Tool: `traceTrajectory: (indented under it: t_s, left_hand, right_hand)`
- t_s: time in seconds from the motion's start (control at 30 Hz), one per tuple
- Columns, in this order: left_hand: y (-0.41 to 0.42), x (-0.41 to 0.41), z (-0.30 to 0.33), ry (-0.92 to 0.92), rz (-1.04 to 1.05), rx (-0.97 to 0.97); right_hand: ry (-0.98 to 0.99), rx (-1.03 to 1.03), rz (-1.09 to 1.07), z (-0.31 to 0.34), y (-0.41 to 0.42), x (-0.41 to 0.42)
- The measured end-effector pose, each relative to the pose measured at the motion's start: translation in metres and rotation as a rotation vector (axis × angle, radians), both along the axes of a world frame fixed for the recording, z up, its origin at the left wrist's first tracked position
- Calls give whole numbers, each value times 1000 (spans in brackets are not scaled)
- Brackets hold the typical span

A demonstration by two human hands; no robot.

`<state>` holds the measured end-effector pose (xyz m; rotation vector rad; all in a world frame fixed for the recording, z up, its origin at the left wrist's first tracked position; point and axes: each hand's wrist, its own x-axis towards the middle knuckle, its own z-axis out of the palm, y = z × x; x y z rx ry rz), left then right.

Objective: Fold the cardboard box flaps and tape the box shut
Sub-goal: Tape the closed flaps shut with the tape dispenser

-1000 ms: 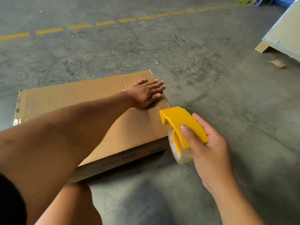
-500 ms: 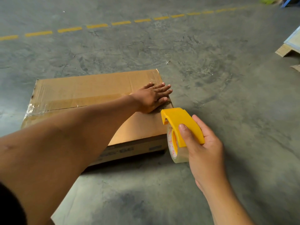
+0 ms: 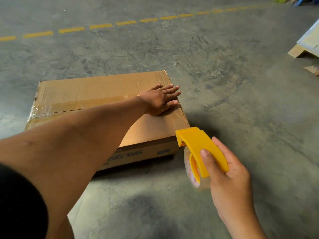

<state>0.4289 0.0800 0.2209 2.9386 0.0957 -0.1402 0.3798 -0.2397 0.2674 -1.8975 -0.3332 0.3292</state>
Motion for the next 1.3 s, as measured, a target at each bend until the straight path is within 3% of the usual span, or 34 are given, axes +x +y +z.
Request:
traceTrajectory:
  t_s: [0.2, 0.37, 0.6, 1.3]
  left_hand:
    - [-5, -2, 2, 23, 29, 16]
    - [-35, -14, 11, -62, -11, -63]
    - [-51, -16, -4, 38, -57, 29]
    - [-69, -21, 4, 72, -60, 112]
  right_hand:
    - [-19, -14, 2, -1, 3, -3]
    - [0, -38, 23, 5, 3, -6]
    - [-42, -96, 3, 15, 9, -4]
    - [-100, -354, 61, 16, 9, 20]
